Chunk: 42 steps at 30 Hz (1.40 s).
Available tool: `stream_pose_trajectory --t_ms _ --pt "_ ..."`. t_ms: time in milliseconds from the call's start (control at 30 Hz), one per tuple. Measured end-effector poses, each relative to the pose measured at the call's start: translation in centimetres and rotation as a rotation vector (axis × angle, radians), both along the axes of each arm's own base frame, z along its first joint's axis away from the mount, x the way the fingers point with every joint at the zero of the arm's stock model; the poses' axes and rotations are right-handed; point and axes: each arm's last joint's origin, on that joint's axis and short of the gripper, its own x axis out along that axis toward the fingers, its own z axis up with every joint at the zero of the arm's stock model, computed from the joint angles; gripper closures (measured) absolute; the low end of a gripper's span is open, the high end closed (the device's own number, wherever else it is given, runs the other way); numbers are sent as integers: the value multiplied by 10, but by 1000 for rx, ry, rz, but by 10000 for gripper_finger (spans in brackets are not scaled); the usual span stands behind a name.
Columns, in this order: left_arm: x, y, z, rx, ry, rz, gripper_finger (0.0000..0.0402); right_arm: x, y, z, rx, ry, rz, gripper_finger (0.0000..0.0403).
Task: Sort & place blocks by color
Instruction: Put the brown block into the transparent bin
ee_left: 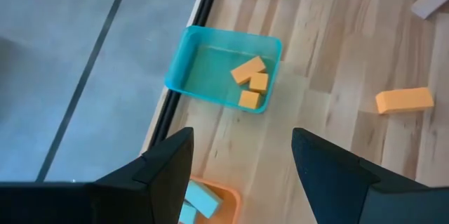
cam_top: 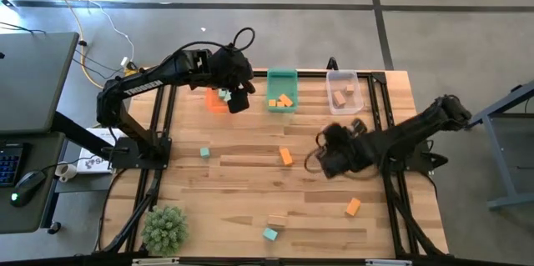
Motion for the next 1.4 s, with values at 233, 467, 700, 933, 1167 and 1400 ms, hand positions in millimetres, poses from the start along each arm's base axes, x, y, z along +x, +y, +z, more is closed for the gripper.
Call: stream_pose_trajectory --t_ms 233,467,700,933,1167,1400 --pt "-2 5 0 19 21 -16 174 2 -54 12 -39 -57 -221 308" --pt "-2 5 0 31 32 -34 174 -2 -110 11 -35 -45 -460 308" --pt "-2 5 0 27 29 -28 174 -12 -157 10 35 52 -529 308" --pt "-2 5 0 -12 -10 36 174 -26 -208 10 171 87 -443 308" --pt "-2 5 0 -59 -57 113 174 -43 -256 -4 320 97 -352 308" --pt "-2 5 0 -106 -104 190 174 -53 -285 -28 430 151 -327 308"
